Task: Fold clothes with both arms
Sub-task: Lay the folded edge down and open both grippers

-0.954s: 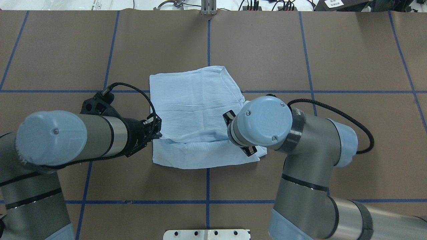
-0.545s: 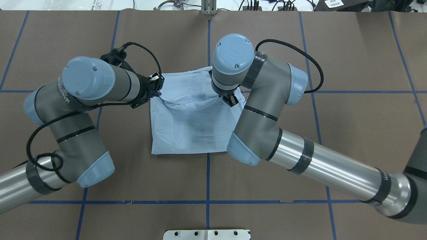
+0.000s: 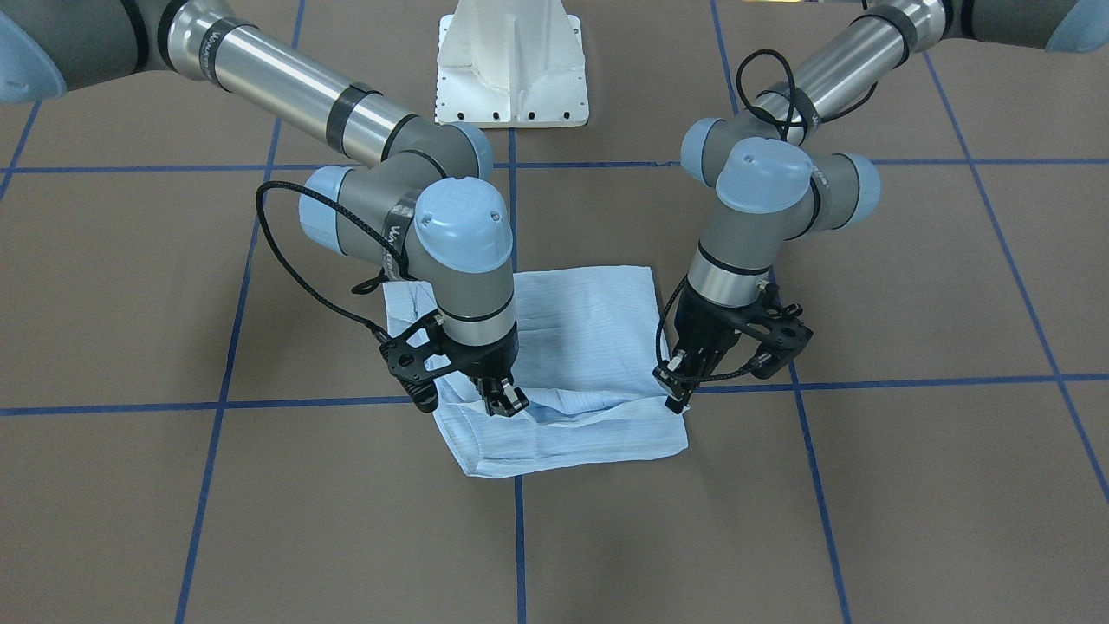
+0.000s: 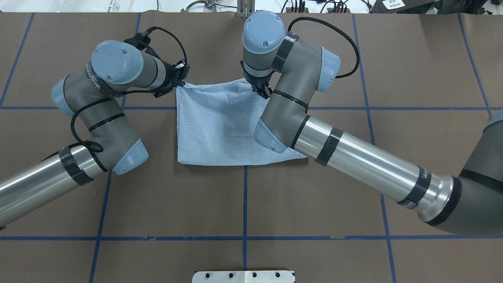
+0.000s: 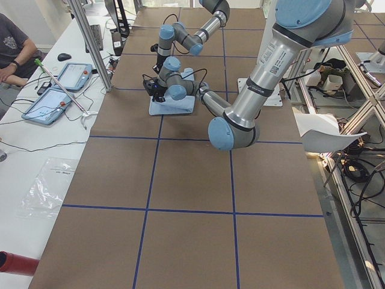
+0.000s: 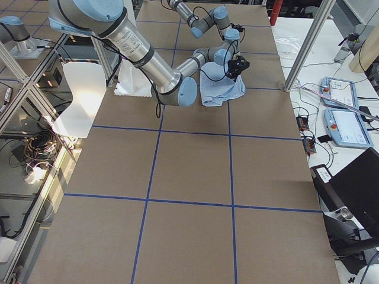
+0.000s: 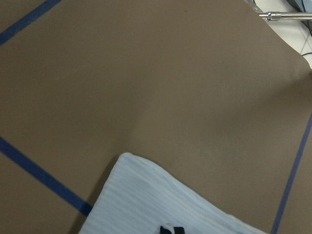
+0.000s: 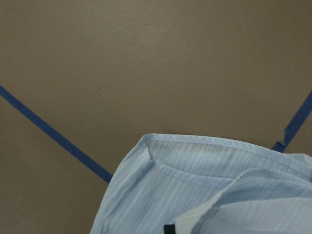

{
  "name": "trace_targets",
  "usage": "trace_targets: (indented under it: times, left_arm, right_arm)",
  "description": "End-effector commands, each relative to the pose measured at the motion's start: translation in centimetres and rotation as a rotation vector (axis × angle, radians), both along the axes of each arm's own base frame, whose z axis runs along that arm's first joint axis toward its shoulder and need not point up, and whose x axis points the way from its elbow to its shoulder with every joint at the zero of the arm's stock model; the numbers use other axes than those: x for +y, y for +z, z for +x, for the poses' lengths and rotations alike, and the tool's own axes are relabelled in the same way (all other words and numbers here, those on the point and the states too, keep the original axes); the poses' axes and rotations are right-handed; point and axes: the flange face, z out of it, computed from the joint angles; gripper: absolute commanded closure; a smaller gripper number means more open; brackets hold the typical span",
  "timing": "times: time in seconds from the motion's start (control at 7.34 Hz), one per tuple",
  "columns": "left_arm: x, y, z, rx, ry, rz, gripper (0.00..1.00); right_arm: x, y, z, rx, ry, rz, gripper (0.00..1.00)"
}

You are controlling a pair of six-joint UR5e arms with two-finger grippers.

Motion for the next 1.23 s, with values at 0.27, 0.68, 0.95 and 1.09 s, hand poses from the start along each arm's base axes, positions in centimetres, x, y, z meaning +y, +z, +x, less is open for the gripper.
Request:
trace_targets:
  times: [0.27, 0.68, 0.95, 1.09]
  left_arm:
    - [-2.6, 2.8, 2.1, -0.011, 0.004, 0.010, 0.88]
    - [-4.7, 1.9, -1.0, 0.017, -0.018, 0.087, 0.70]
    - [-6.0, 2.4, -3.1, 0.025, 0.008, 0.096, 0.69]
    - [-6.5, 2.6, -4.5, 0.022, 0.052, 0.115, 0.69]
  right_arm:
    - [-1.4, 1.1, -0.9, -0.004, -0.017, 0.032, 1.00]
    - [-3.5, 0.7, 0.6, -0.006, -0.059, 0.126, 0.00]
    - [-6.0, 2.4, 3.2, 0.025, -0.131, 0.167, 0.00]
    - [-7.1, 3.1, 4.8, 0.029, -0.152, 0.177, 0.00]
